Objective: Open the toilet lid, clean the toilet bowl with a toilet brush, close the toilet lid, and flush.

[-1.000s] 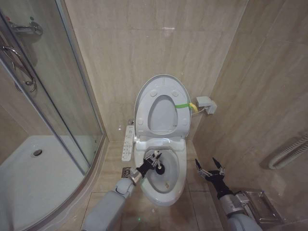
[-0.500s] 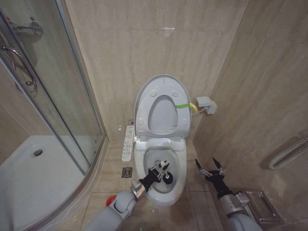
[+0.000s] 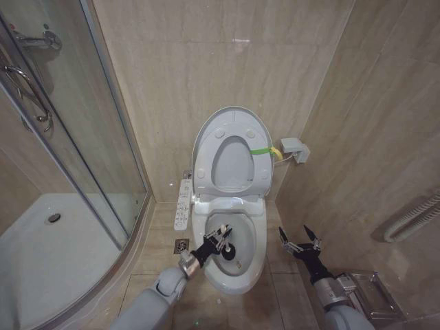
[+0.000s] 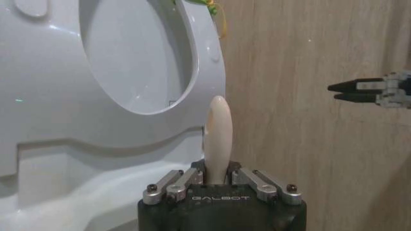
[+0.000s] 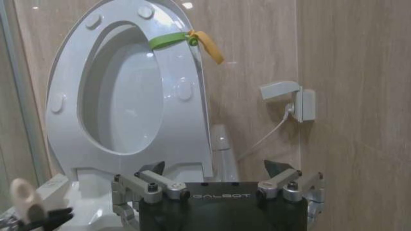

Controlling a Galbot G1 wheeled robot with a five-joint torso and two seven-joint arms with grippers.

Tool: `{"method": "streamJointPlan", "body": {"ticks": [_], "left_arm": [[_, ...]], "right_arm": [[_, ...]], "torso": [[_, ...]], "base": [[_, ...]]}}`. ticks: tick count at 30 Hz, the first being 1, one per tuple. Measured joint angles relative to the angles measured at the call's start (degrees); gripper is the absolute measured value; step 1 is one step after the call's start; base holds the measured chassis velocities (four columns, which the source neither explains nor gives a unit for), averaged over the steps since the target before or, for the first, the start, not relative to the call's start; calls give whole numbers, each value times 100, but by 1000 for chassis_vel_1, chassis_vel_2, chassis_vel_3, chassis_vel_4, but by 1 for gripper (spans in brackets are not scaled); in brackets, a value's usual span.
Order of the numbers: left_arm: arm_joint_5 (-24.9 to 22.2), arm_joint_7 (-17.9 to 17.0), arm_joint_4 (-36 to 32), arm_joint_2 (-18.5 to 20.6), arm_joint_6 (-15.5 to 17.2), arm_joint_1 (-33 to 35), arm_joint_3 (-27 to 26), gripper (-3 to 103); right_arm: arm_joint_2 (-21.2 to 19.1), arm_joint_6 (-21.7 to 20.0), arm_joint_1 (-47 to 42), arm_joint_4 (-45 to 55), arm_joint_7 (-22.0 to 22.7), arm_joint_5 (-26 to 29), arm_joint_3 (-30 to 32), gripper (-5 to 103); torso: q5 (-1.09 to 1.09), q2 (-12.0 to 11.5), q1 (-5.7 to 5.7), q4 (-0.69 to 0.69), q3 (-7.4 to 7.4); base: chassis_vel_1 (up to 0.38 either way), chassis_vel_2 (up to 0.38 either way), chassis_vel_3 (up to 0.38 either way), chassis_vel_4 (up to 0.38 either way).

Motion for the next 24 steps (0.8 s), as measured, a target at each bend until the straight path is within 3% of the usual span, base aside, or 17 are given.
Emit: {"method": "streamJointPlan", "body": {"ticks": [6, 17, 24], "left_arm": [[-135, 8, 253, -203, 20, -286, 154, 19], [-87, -60, 127, -158, 7, -23, 389, 19], [154, -222, 701, -225, -10, -137, 261, 19]], "right_arm": [[0, 0, 0, 0, 0, 0, 0, 100], [0, 0, 0, 0, 0, 0, 0, 100], [0, 0, 0, 0, 0, 0, 0, 100]], "torso": [[1, 0, 1, -1, 0], [1, 0, 1, 1, -1], [-1, 0, 0, 0, 0]], "base": [[0, 0, 0, 0], [0, 0, 0, 0], [0, 0, 0, 0]]}}
